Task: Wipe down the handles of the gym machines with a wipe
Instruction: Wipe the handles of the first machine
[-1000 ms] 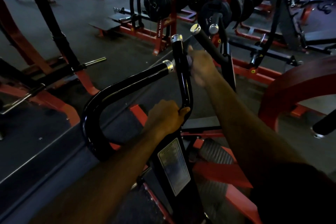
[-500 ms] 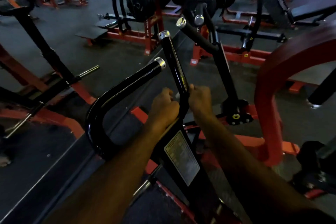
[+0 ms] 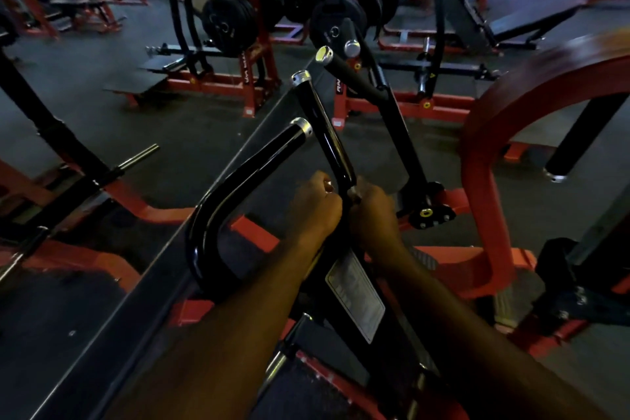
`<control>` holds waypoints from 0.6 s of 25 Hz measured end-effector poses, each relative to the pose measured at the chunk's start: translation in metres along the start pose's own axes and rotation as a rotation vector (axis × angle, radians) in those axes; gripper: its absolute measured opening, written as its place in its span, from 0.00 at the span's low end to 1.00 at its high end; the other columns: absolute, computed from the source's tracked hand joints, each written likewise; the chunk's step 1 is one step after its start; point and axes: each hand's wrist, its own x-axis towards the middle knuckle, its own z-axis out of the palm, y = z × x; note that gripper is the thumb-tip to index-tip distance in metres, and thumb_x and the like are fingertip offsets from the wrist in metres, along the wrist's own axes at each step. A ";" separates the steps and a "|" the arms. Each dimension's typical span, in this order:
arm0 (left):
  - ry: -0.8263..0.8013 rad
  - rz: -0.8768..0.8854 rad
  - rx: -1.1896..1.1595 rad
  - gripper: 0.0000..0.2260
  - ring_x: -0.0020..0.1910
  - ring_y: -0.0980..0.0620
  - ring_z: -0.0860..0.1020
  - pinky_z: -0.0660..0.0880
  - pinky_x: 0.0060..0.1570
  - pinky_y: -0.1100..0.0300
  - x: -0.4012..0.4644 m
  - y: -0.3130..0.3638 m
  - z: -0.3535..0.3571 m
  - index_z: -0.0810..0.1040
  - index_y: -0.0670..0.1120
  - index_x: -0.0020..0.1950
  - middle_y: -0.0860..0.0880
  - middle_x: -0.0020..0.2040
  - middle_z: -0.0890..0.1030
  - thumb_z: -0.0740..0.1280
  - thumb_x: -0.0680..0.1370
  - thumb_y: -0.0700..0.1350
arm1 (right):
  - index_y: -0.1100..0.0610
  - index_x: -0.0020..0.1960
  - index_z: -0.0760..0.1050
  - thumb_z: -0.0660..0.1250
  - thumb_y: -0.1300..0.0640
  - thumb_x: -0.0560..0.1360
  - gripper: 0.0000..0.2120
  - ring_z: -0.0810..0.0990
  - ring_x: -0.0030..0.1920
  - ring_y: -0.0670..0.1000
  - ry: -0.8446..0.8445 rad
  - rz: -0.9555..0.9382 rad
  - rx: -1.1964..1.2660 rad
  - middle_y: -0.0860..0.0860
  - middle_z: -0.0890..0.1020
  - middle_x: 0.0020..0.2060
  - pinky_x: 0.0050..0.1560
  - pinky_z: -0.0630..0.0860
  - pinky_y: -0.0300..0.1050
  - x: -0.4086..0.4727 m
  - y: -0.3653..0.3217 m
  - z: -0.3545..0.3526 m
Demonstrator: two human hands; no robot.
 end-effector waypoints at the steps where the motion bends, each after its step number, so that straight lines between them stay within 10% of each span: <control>1: -0.002 -0.004 0.019 0.17 0.51 0.45 0.80 0.78 0.55 0.46 -0.001 0.001 -0.002 0.76 0.50 0.55 0.47 0.52 0.82 0.58 0.68 0.47 | 0.63 0.48 0.73 0.61 0.69 0.75 0.04 0.76 0.35 0.49 0.064 -0.004 0.010 0.53 0.77 0.36 0.32 0.68 0.33 0.008 -0.005 0.001; 5: 0.001 0.036 0.128 0.13 0.56 0.39 0.78 0.76 0.55 0.49 -0.005 0.003 -0.004 0.76 0.43 0.57 0.40 0.56 0.80 0.62 0.75 0.44 | 0.61 0.47 0.77 0.66 0.59 0.76 0.04 0.82 0.40 0.54 0.220 0.051 -0.025 0.55 0.83 0.39 0.35 0.72 0.40 0.025 -0.015 0.007; 10: 0.014 0.048 0.097 0.11 0.58 0.39 0.77 0.73 0.53 0.53 -0.006 0.004 -0.009 0.78 0.42 0.57 0.40 0.57 0.80 0.63 0.77 0.42 | 0.56 0.35 0.81 0.66 0.58 0.70 0.07 0.82 0.35 0.50 0.105 -0.331 -0.298 0.51 0.83 0.32 0.32 0.69 0.39 -0.025 -0.012 -0.005; 15: 0.052 0.071 0.040 0.13 0.59 0.38 0.77 0.72 0.54 0.52 -0.006 0.003 -0.011 0.79 0.42 0.58 0.38 0.60 0.80 0.59 0.81 0.45 | 0.56 0.43 0.84 0.67 0.53 0.72 0.09 0.80 0.43 0.59 0.179 -0.032 -0.415 0.56 0.80 0.42 0.38 0.71 0.45 0.012 -0.029 -0.006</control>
